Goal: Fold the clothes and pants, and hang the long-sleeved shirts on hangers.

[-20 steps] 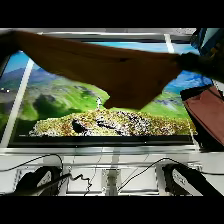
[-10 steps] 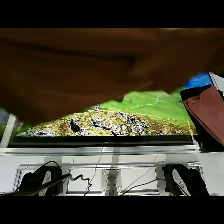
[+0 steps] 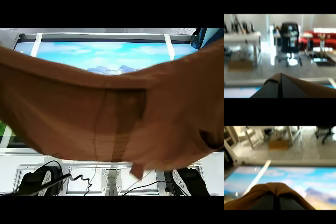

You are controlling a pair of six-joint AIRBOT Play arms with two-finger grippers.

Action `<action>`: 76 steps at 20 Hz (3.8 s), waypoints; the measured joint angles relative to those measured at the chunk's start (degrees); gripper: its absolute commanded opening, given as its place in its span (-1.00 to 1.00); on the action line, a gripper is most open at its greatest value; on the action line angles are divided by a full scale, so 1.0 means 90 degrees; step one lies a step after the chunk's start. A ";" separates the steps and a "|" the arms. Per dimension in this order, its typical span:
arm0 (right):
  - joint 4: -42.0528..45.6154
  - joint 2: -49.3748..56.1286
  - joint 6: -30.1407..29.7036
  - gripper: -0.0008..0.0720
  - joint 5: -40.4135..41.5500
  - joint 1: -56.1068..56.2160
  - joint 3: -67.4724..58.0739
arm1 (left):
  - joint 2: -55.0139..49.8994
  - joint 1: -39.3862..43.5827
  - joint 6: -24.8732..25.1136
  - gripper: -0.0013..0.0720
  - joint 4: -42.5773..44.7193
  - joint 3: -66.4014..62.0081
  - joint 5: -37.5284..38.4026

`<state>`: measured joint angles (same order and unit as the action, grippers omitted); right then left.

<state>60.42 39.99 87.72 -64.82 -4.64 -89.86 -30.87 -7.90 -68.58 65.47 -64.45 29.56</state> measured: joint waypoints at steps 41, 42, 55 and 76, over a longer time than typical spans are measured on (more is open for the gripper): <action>0.1877 0.6268 -0.0027 0.88 -0.1647 0.0000 0.0325 | -0.6681 0.0032 -0.0527 0.92 0.0381 -0.1557 0.3767; 0.1902 0.6266 -0.0027 0.75 -0.1659 0.0000 0.0325 | -0.6681 0.0032 -0.0527 0.91 0.0384 -0.1557 0.3774; 0.1967 0.3934 -0.0707 -0.94 -0.2511 -0.0002 0.1066 | -0.4779 -0.0952 0.0175 -0.94 0.0537 -0.1491 0.5469; -0.0010 0.2076 -0.2885 0.12 -0.1957 -0.3640 0.6239 | -0.2936 -0.1819 0.0665 -0.94 0.0318 0.2227 0.4396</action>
<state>60.34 58.67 61.76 -82.43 -37.41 -33.71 -57.30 -24.27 -62.59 68.34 -44.40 69.12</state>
